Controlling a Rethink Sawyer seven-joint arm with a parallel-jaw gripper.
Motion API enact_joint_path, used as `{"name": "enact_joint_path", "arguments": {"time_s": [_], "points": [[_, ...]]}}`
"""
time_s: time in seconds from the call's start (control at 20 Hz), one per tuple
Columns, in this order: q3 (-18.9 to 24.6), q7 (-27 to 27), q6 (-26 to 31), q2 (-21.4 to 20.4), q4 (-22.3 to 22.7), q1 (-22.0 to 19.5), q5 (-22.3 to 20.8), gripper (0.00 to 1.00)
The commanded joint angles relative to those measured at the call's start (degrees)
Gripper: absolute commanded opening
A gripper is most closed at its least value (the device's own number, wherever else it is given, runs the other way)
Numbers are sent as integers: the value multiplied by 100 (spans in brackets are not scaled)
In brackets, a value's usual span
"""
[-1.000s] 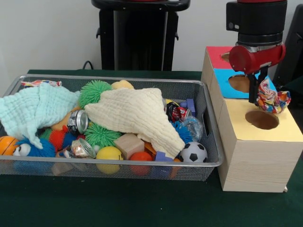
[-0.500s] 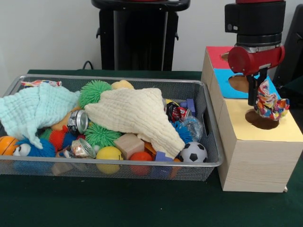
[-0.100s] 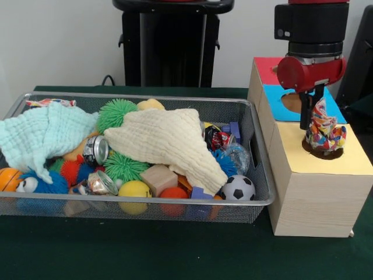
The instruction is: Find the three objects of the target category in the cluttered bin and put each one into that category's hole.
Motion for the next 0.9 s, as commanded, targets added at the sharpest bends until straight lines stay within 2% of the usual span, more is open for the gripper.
{"name": "enact_joint_path", "arguments": {"time_s": [0.05,0.35,0.7,0.9], "points": [[-288,1019,175,350,-228,147,3,0],[-170,1072,-125,488,-84,103,145,0],[-60,936,-328,727,-341,-66,166,0],[-82,943,-415,698,-308,-61,152,0]]}}
